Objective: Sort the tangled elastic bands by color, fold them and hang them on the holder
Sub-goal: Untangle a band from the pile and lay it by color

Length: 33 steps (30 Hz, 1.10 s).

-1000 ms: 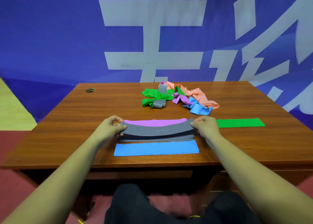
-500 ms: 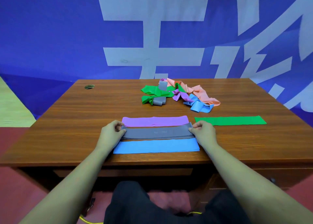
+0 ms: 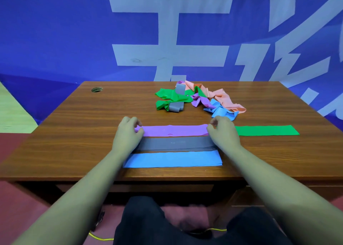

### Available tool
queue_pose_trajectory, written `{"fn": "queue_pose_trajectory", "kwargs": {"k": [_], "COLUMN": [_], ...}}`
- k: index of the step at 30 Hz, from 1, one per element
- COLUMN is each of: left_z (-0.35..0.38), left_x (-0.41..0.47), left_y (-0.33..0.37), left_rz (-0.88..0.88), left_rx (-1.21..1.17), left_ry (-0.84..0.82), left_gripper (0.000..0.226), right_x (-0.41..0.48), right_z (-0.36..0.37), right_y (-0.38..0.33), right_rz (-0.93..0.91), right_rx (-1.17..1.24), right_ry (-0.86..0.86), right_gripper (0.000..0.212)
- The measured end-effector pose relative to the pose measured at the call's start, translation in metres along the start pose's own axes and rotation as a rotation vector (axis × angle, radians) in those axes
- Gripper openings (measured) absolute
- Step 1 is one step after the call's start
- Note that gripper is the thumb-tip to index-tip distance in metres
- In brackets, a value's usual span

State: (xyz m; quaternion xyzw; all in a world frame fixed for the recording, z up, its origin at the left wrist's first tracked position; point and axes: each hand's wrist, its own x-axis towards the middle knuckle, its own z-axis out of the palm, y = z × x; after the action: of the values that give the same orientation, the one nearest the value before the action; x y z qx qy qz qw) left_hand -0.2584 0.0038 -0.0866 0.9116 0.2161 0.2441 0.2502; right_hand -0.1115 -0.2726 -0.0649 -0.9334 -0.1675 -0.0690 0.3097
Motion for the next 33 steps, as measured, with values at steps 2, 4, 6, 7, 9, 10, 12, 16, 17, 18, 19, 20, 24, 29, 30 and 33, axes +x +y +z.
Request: {"fn": "queue_pose_trajectory", "kwargs": {"k": [2, 4, 6, 7, 9, 10, 12, 16, 17, 18, 19, 20, 24, 29, 30, 33], "left_z": [0.008, 0.017, 0.027, 0.032, 0.041, 0.046, 0.056, 0.077, 0.083, 0.088, 0.094, 0.098, 0.104, 0.078, 0.069, 0.042], "left_x": [0.021, 0.043, 0.063, 0.071, 0.088, 0.097, 0.112, 0.139, 0.145, 0.15, 0.155, 0.159, 0.162, 0.163, 0.164, 0.172], "left_y": [0.015, 0.028, 0.034, 0.035, 0.034, 0.033, 0.03, 0.019, 0.016, 0.012, 0.008, 0.004, -0.007, -0.003, 0.001, 0.016], "left_rz": [0.04, 0.052, 0.039, 0.024, -0.019, -0.039, -0.072, -0.091, -0.089, -0.09, -0.092, -0.089, -0.029, 0.062, 0.077, 0.082], "left_rx": [-0.009, -0.017, -0.015, -0.015, -0.017, -0.014, -0.017, -0.062, -0.061, -0.048, -0.032, -0.019, -0.053, -0.222, -0.273, -0.448], "left_ry": [-0.034, -0.058, -0.084, -0.095, -0.105, -0.109, -0.113, -0.117, -0.13, -0.147, -0.163, -0.175, -0.163, -0.096, -0.081, -0.097], "left_gripper": [0.008, 0.007, 0.01, 0.012, 0.018, 0.02, 0.022, 0.035, 0.039, 0.041, 0.041, 0.04, 0.02, 0.01, 0.01, 0.01], "right_x": [0.015, 0.031, 0.044, 0.049, 0.061, 0.068, 0.081, 0.109, 0.113, 0.119, 0.124, 0.128, 0.133, 0.14, 0.142, 0.146], "right_z": [0.001, 0.006, 0.013, 0.017, 0.029, 0.036, 0.051, 0.081, 0.087, 0.094, 0.1, 0.108, 0.131, 0.13, 0.123, 0.1], "right_y": [-0.013, -0.026, -0.036, -0.041, -0.05, -0.054, -0.06, -0.07, -0.072, -0.074, -0.075, -0.075, -0.072, -0.07, -0.073, -0.086], "right_rz": [-0.035, -0.06, -0.086, -0.097, -0.115, -0.124, -0.151, -0.186, -0.196, -0.205, -0.216, -0.219, -0.218, -0.246, -0.242, -0.251], "right_rx": [-0.002, 0.014, 0.025, 0.024, 0.022, 0.024, 0.024, 0.055, 0.066, 0.072, 0.07, 0.067, 0.088, 0.242, 0.286, 0.354], "right_ry": [-0.039, -0.08, -0.109, -0.126, -0.154, -0.16, -0.169, -0.208, -0.206, -0.204, -0.198, -0.2, -0.199, -0.076, -0.057, -0.066], "right_gripper": [0.02, 0.023, 0.027, 0.029, 0.031, 0.031, 0.028, 0.033, 0.036, 0.04, 0.043, 0.047, 0.038, 0.016, 0.013, 0.006]}}
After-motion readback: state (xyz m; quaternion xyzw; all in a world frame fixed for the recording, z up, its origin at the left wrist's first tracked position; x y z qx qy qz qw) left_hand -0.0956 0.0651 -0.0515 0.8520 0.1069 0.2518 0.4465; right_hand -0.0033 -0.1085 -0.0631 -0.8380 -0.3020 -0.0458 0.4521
